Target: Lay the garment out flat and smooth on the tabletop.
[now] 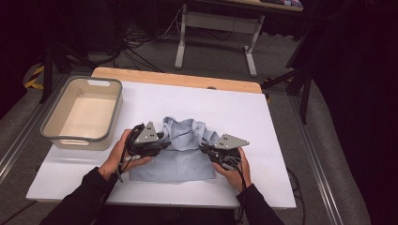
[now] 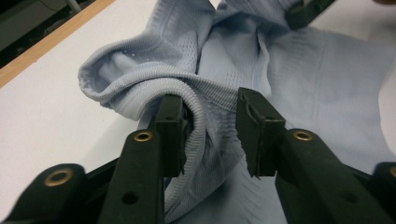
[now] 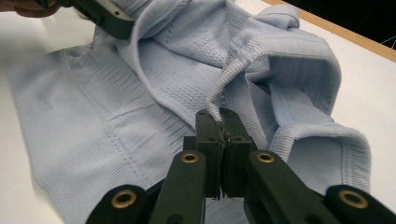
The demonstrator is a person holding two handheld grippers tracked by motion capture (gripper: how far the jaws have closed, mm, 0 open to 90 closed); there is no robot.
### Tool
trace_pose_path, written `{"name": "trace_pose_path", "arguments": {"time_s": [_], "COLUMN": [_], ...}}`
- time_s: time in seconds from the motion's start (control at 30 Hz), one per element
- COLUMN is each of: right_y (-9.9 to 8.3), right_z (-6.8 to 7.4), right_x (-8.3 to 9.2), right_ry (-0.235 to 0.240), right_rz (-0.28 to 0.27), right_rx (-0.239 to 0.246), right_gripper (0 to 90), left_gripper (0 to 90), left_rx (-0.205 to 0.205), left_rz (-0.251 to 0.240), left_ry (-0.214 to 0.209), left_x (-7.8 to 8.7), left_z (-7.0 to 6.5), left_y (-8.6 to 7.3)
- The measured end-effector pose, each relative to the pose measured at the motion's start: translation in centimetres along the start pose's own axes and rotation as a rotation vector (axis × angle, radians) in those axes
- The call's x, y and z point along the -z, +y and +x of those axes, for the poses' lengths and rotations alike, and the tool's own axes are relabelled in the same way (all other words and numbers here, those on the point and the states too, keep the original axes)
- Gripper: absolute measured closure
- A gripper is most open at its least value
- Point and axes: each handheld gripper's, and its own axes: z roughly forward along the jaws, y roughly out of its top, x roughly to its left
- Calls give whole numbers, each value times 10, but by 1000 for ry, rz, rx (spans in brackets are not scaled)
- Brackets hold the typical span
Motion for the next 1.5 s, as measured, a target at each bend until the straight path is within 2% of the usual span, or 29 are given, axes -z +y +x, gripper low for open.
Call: {"name": "trace_pose_path", "arguments": {"time_s": [0.07, 0.13, 0.17, 0.3, 0.37, 0.6, 0.73, 0.8, 0.83, 0.93, 1.0, 1.07, 1.1, 1.13, 1.27, 1.37, 1.5], "right_y": [1, 1, 1, 1, 1, 3, 4, 4, 4, 5, 6, 8, 10, 12, 21, 32, 50], "right_z": [1, 2, 3, 3, 3, 5, 6, 6, 5, 3, 1, -3, -5, -7, -18, -27, -36], "right_x": [0, 0, 0, 1, 1, 3, 4, 5, 5, 8, 11, 14, 16, 17, 27, 39, 57], "right_ry": [0, -1, -3, 1, 2, 5, 5, 6, 3, -3, -8, -21, -24, -27, -53, -78, -104], "right_rz": [-3, 1, 3, 1, -3, -17, -21, -26, -31, -46, -68, -88, -101, -114, -167, -222, -288], "right_rx": [1, 9, 14, 13, 13, 22, 31, 29, 31, 22, 5, -5, -15, -22, -48, -65, -73], "right_gripper": [876, 875, 875, 875, 875, 875, 875, 875, 875, 875, 875, 875, 875, 875, 876, 876, 876], "left_gripper": [576, 523, 501, 434, 428, 401, 375, 351, 346, 410, 553, 734, 781, 848, 871, 871, 872], "left_rx": [44, 79, 89, 123, 134, 193, 257, 302, 312, 334, 335, 329, 315, 303, 263, 239, 209], "left_rz": [-2, 0, -1, 1, 8, 32, 63, 75, 79, 59, 47, 10, -24, -36, -98, -183, -252], "left_ry": [-15, 2, 6, -22, -22, -67, -74, -92, -101, -119, -115, -97, -88, -76, -29, 20, 40], "left_x": [-3, -4, -4, -3, -4, -10, -21, -27, -28, -31, -29, -22, -15, -11, 8, 30, 54], "left_z": [6, 11, 13, 21, 25, 42, 53, 61, 63, 69, 70, 72, 73, 73, 70, 65, 61], "left_y": [4, 9, 10, 15, 18, 26, 26, 24, 23, 19, 18, 18, 19, 19, 23, 27, 34]}}
